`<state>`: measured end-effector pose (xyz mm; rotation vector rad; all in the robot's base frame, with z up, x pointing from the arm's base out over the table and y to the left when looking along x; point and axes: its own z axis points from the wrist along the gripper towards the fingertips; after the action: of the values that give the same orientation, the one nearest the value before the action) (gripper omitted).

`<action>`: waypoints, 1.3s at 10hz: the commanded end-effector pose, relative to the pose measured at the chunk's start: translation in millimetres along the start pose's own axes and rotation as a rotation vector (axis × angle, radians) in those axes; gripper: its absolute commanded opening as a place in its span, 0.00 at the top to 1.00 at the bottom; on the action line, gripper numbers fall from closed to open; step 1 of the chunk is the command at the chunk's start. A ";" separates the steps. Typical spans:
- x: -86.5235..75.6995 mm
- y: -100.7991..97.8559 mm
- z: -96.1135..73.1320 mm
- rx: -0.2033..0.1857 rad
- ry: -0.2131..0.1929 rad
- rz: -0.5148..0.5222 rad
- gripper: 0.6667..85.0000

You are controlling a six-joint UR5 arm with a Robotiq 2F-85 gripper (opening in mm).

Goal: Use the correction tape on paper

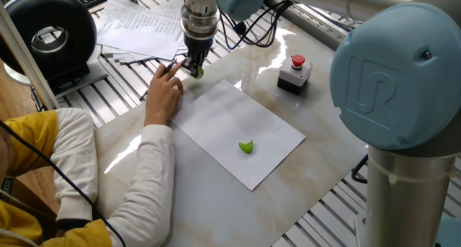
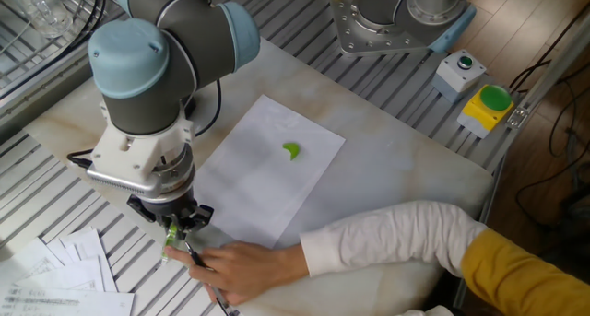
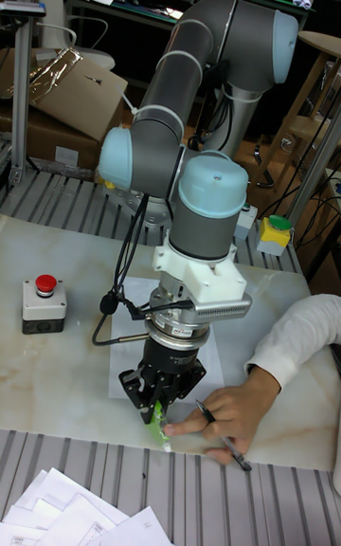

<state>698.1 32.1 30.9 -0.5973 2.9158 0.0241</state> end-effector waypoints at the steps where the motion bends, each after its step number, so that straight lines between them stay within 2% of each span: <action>1: -1.9 3.7 0.6 -0.023 -0.009 0.008 0.71; 3: -2.1 5.6 0.9 -0.028 -0.008 0.006 0.66; 8: -2.0 8.1 -1.1 -0.036 -0.004 0.017 0.68; 10: -1.1 10.4 -3.6 -0.036 0.013 0.058 0.91; 12: -0.5 10.3 -5.4 -0.030 0.022 0.072 1.00; 13: 3.6 10.7 -7.8 -0.033 0.039 0.086 1.00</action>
<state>692.7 39.5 33.7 -0.5331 2.9570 0.0578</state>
